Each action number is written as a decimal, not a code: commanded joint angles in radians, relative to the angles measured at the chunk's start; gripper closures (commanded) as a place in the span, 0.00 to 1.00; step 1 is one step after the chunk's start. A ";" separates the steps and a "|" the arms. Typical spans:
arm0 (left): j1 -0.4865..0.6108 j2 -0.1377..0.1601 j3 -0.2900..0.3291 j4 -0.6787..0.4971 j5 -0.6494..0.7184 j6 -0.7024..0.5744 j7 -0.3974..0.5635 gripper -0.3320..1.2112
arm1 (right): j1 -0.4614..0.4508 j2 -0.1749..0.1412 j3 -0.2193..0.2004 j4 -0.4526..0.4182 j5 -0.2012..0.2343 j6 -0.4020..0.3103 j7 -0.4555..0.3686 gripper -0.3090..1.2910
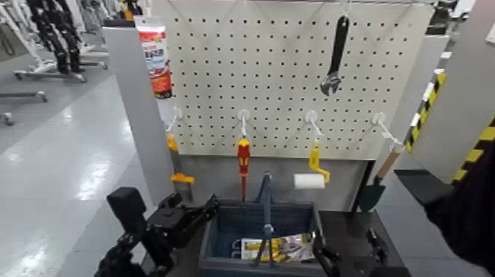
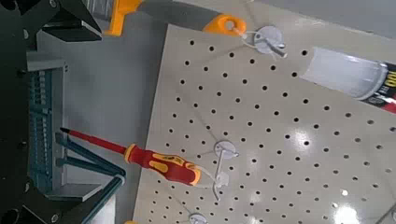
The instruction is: Grasp the handle of the crate.
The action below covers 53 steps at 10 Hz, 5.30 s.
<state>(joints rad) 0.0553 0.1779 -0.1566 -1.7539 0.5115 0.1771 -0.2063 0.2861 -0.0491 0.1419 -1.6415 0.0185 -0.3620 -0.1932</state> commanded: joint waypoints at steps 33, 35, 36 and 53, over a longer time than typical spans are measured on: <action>-0.632 0.032 -0.425 0.867 1.095 0.544 -0.516 0.79 | -0.033 -0.009 0.038 0.037 -0.034 -0.035 0.011 0.28; -0.618 0.029 -0.413 0.867 1.095 0.542 -0.516 0.83 | -0.033 -0.009 0.038 0.037 -0.034 -0.035 0.014 0.28; -0.614 0.028 -0.409 0.866 1.095 0.536 -0.515 0.94 | -0.033 -0.009 0.038 0.037 -0.034 -0.035 0.014 0.28; -0.288 0.017 -0.279 0.499 1.269 0.510 -0.318 0.99 | -0.018 -0.008 0.022 0.032 -0.005 -0.064 -0.017 0.28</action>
<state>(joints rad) -0.2376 0.1955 -0.4320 -1.2534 1.7767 0.6884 -0.5246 0.2678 -0.0567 0.1631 -1.6091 0.0138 -0.4264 -0.2103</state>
